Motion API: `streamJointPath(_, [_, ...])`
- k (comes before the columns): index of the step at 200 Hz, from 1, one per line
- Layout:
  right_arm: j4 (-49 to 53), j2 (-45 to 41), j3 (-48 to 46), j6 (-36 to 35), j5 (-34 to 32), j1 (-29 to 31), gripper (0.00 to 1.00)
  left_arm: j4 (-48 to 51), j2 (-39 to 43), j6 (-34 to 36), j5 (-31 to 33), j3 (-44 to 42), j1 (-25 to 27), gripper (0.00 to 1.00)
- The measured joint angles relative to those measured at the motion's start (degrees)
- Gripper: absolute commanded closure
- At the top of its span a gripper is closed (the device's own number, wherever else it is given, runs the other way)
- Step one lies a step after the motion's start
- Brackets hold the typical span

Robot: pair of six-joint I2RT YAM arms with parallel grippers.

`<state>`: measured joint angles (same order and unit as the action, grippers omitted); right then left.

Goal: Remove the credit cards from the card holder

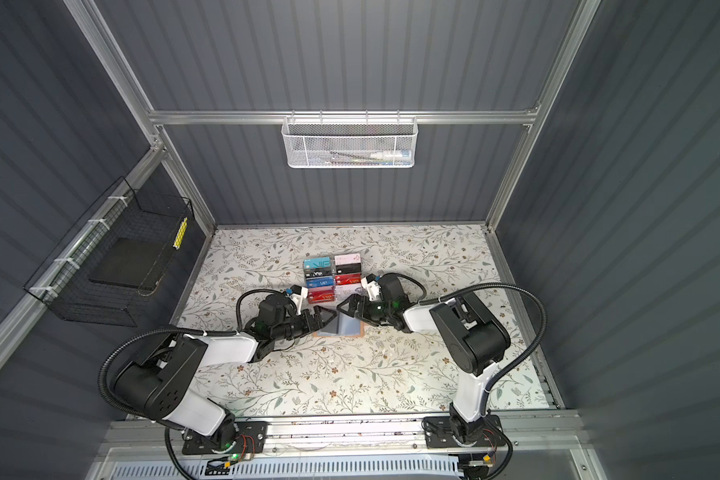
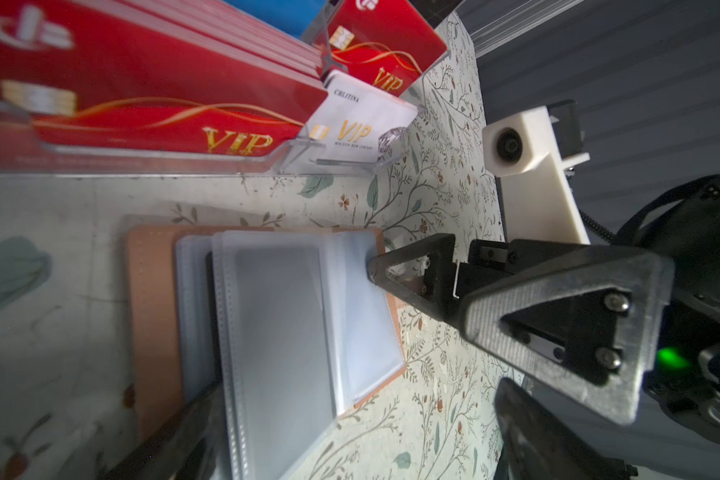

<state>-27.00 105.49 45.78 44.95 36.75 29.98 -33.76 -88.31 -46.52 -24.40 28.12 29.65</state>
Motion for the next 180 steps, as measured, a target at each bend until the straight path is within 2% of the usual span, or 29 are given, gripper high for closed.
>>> streamJointPath(53, [0.0, 0.0, 0.0, 0.0, 0.1, 0.0, 0.01, 5.1, 4.3, 1.3, 2.3, 0.0, 0.0, 0.0])
streamJointPath(120, [0.0, 0.0, 0.0, 0.0, 0.1, 0.0, 0.01, 2.3, -0.4, 0.9, 2.0, 0.0, 2.3, 0.0])
streamJointPath(180, [0.0, 0.0, 0.0, 0.0, 0.2, 0.0, 0.01, 0.9, -0.9, 0.9, 2.1, 0.0, 2.3, 0.0])
